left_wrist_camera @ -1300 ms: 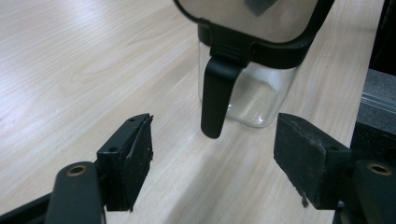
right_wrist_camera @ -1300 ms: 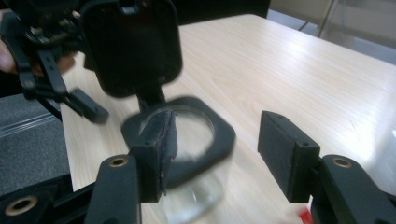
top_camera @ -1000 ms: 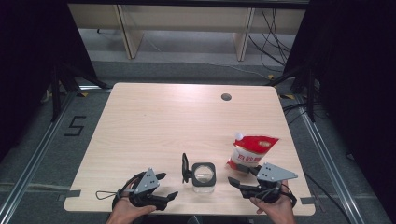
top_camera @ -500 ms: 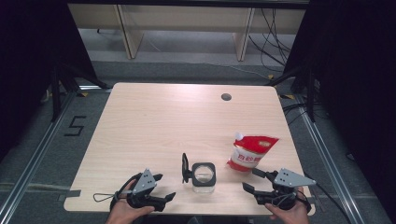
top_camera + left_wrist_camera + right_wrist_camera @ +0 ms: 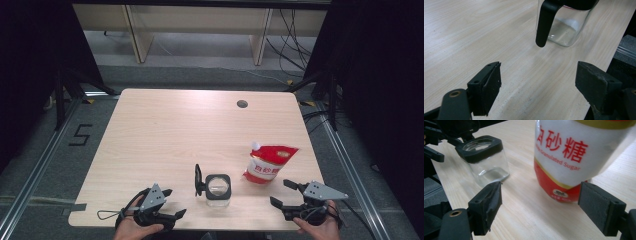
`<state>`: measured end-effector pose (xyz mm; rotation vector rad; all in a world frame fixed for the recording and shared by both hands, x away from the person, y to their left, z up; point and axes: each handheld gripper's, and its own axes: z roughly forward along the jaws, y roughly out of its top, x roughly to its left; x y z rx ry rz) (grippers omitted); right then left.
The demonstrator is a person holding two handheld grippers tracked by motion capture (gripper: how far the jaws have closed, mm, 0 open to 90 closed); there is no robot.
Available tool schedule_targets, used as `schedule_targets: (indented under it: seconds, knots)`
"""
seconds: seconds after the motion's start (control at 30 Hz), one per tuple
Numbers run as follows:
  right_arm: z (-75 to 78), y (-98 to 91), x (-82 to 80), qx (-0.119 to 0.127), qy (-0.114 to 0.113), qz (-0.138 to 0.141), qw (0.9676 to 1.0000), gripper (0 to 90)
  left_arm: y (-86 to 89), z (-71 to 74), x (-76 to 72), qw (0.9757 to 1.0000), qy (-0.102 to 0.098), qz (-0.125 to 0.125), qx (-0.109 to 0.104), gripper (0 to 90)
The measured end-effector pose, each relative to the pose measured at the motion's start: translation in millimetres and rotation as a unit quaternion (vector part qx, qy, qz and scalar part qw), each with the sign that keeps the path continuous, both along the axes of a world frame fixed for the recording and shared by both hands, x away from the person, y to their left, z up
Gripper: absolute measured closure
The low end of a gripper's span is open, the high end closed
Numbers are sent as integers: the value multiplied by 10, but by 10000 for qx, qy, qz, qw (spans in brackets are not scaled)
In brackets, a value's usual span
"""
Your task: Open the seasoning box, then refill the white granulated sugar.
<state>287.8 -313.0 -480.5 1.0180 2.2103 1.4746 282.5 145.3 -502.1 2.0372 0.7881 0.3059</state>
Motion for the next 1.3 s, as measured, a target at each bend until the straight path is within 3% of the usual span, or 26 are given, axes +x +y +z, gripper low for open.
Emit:
schedule_targets:
  seconds: [0.07,0.1,0.17,0.2,0.27,0.33,0.37,0.4,0.53,0.57,0.6,0.63,0.67,0.7,0.73,0.77,0.87,0.9,0.93,0.97,1.0,1.03,1.1,1.23,1.27,1.3]
  knots:
    - [-19,-28,42,-98,-284,7,9995,207,6,2,2,10000,-25,-48,74,203]
    - [-16,-28,35,-63,-176,3,9998,207,6,5,1,9999,-43,-55,74,203]
    - [-19,-30,44,-66,-224,15,9997,206,15,12,0,9999,-77,-14,144,203]
    - [-19,-23,46,-52,-220,-4,9997,205,-5,-4,-7,9999,-79,31,-76,203]
    - [-19,-19,46,-36,-140,-30,9999,206,18,12,-7,9999,-99,-6,36,203]
    - [-26,-21,69,-95,-233,6,9997,206,45,19,4,9998,-122,-66,164,203]
    - [-37,-25,85,-150,-281,-8,9995,205,20,8,-4,10000,-49,48,-30,203]
    - [-39,-41,98,-180,-371,0,9992,206,16,11,2,10000,-42,47,-32,203]
    - [-18,-79,101,-139,-312,-47,9994,206,-14,24,16,9999,-80,-110,83,203]
    - [-27,-101,147,-177,-507,25,9986,203,-21,23,13,9999,-68,-104,85,203]
    - [-24,-106,143,-146,-346,12,9993,199,-27,20,11,9999,-32,-118,55,203]
    - [-32,-119,172,-173,-437,61,9989,202,-33,14,14,9999,-61,-141,16,203]
    - [-38,-117,171,-102,-262,22,9996,207,-17,14,29,9995,-140,-256,109,203]
    - [-49,-129,211,-128,-320,86,9994,202,-25,5,22,9997,-88,-220,24,203]
    - [-44,-122,203,-82,-178,-6,9998,199,-21,2,17,9998,-82,-198,37,203]
    - [-55,-127,278,-120,-330,100,9993,198,-22,3,9,9999,-42,-140,11,204]
    - [-52,-117,310,-125,-204,50,9997,184,10,9,14,9998,-89,-184,47,205]
    - [-54,-122,357,-204,-311,94,9993,180,22,13,19,9996,-131,-224,107,205]
    - [-51,-117,376,-219,-159,41,9996,176,20,10,15,9997,-105,-199,85,206]
    - [-67,-122,439,-239,-320,25,9992,161,28,10,22,9996,-120,-210,176,206]
    - [-71,-123,483,-190,-286,68,9994,158,9,-4,6,9999,-29,-111,63,206]
    - [-75,-120,527,-163,-222,94,9996,159,13,-2,15,9998,-50,-173,111,207]
    - [-77,-120,596,-254,-325,59,9991,158,6,-10,30,9996,-95,-236,102,207]
    - [-59,-78,719,-307,-757,223,9964,163,11,-9,35,9995,-99,-256,165,207]
    - [-56,-44,720,-168,-725,209,9970,181,2,-17,22,9998,-27,-138,119,207]
    - [-55,-41,744,-179,-784,237,9965,193,-2,-23,21,9999,-16,-155,59,207]
